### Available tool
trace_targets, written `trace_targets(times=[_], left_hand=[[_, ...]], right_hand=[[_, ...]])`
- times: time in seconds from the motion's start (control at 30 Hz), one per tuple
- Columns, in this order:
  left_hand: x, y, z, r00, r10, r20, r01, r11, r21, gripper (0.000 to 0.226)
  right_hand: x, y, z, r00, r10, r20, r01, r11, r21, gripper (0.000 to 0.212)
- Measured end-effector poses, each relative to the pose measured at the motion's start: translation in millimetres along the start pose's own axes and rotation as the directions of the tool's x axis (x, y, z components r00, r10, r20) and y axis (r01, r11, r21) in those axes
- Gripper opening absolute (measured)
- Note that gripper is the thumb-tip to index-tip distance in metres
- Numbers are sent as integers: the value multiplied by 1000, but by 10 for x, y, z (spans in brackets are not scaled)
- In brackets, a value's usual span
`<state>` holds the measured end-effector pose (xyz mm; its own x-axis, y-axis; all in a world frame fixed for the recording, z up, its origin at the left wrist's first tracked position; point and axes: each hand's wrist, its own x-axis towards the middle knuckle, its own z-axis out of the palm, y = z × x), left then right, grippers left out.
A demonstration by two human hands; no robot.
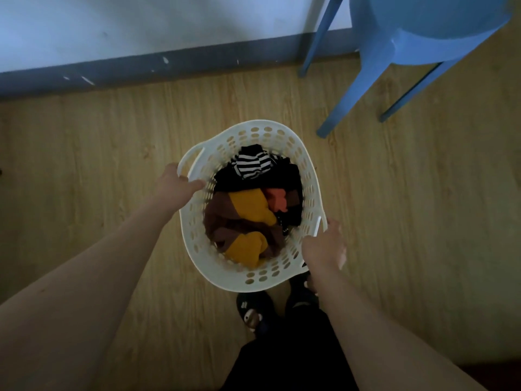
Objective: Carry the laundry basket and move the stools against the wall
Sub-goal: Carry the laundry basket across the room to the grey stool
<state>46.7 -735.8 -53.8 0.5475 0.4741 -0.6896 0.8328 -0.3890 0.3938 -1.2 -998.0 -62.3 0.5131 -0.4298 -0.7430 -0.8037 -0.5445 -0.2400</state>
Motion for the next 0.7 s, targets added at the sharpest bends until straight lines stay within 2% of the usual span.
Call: trace_targets(times=[0.13,0.2,0.37,0.53,0.63,0.7], left_hand=[[17,50,-21,998,-54,-15,52,992,-118,44],[-39,80,-56,998,-69,-12,67,993,-100,39],[-309,133,-108,997,-83,-3,82,995,-62,26],[-816,454,-180,999,-16,52,19,999,-48,26],[-1142,730,-236,995,49,82,-49,999,-1,36],[-1382,997,-275,991,87,101,-86,996,-15,34]], right_hand=[[26,-23,11,997,48,65,-48,999,7,54],[-11,-64,-21,995,64,79,-68,997,43,50],[-131,-124,-345,993,117,-13,-116,991,60,34],[-314,-142,-942,982,177,-68,-164,972,166,20],[-487,-91,-1337,969,220,-109,-187,949,253,19],[-599,-43,-1628,958,248,-145,-191,927,322,23]])
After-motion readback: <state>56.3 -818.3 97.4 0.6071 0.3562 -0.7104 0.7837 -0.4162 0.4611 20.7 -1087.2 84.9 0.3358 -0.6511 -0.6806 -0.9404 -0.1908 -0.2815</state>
